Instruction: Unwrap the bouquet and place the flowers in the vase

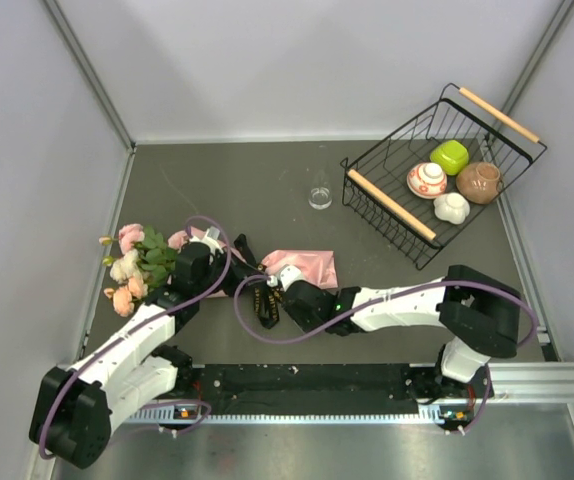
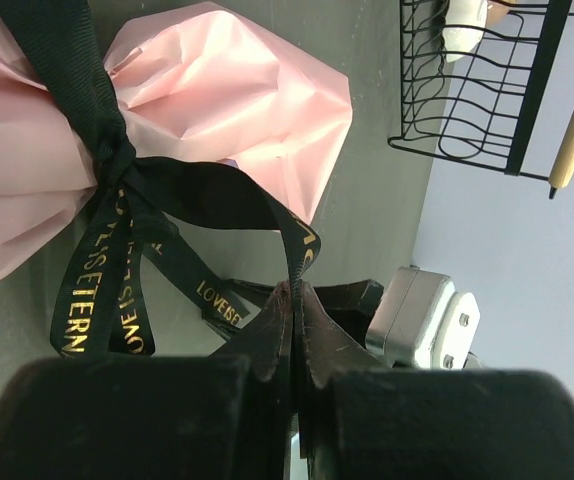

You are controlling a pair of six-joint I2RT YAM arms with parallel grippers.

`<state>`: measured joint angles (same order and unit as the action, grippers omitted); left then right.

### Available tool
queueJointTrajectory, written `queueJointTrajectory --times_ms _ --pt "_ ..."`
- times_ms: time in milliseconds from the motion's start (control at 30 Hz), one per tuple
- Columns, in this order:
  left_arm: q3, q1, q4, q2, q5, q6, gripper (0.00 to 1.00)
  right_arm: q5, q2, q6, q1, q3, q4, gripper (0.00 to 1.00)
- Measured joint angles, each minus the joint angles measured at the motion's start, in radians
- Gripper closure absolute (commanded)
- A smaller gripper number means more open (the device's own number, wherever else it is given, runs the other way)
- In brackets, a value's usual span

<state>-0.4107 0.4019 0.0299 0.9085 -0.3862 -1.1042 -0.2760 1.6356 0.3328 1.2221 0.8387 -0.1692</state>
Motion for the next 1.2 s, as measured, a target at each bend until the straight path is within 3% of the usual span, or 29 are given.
queueJointTrajectory --times_ms 67,167,467,733,1200 --pt "-0.003 0.0 0.002 0.006 0.003 0.004 1.0 0.0 0.002 0.003 0.006 -0.001 0.009 0.79" --pt "-0.013 0.0 0.006 0.02 0.006 0.007 1.0 0.002 0.001 0.006 0.006 -0.008 0.026 1.0" --pt "-0.025 0.0 0.02 0.027 0.007 0.026 1.0 0.004 -0.015 0.009 0.006 -0.014 0.037 1.0" --pt "-0.153 -0.013 0.077 0.039 0.06 0.085 1.0 -0.041 -0.218 0.016 0.006 -0.066 0.039 1.0" --pt "-0.308 -0.217 0.088 0.145 0.111 0.138 1.0 -0.016 -0.367 0.169 0.006 -0.294 0.093 1.0"
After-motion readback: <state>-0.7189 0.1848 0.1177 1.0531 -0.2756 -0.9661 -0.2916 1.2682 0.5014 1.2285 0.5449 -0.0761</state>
